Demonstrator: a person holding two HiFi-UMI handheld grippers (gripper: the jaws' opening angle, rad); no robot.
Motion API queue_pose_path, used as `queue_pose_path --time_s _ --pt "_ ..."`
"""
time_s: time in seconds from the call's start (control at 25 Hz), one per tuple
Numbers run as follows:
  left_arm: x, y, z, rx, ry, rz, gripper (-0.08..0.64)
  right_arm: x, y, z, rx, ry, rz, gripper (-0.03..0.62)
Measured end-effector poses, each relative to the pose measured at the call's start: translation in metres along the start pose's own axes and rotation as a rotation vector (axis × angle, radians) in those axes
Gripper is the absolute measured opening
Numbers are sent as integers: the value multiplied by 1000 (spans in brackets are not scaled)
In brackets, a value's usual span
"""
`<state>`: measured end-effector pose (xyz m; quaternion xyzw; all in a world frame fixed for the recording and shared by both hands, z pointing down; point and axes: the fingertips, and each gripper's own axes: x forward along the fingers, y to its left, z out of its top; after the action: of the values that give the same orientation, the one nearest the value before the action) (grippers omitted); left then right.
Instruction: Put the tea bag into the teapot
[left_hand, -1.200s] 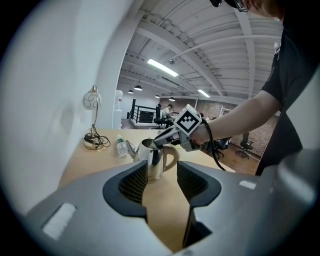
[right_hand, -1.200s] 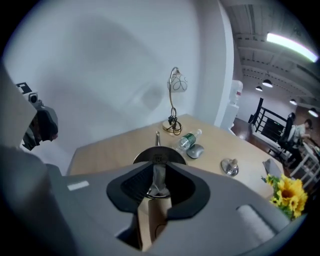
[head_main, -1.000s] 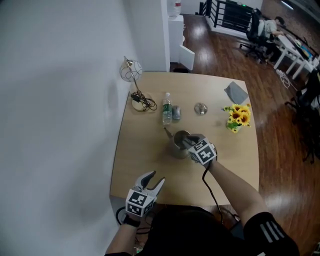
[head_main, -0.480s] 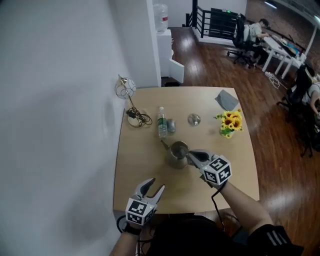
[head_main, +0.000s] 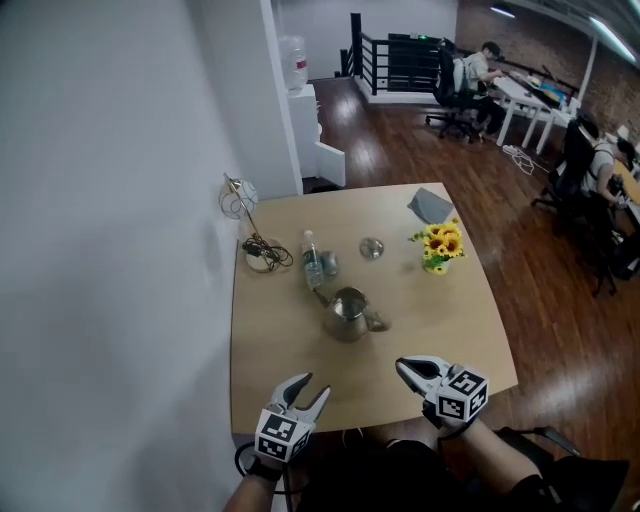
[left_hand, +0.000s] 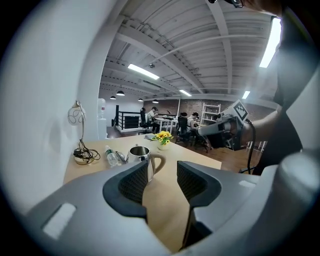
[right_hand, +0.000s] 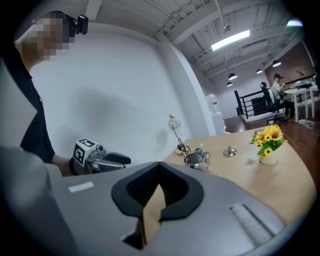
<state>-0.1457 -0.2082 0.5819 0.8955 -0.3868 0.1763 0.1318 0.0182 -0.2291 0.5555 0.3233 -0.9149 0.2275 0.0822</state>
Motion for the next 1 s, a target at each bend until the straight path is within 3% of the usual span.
queue_pose_path --time_s 0.32,0.64,0.84,1.0 --pt "-27 -63 -15 27 2 -6 179 -61 44 -25 -2 -22 25 8" --pt "-67 -189 -49 37 -6 -6 179 -173 107 -84 -8 -50 58 8" --pt "-93 -269 -83 26 34 -23 179 -236 132 -128 29 -46 26 8" --pt "-118 -303 -90 33 49 -18 179 -273 157 -142 47 -59 37 8"
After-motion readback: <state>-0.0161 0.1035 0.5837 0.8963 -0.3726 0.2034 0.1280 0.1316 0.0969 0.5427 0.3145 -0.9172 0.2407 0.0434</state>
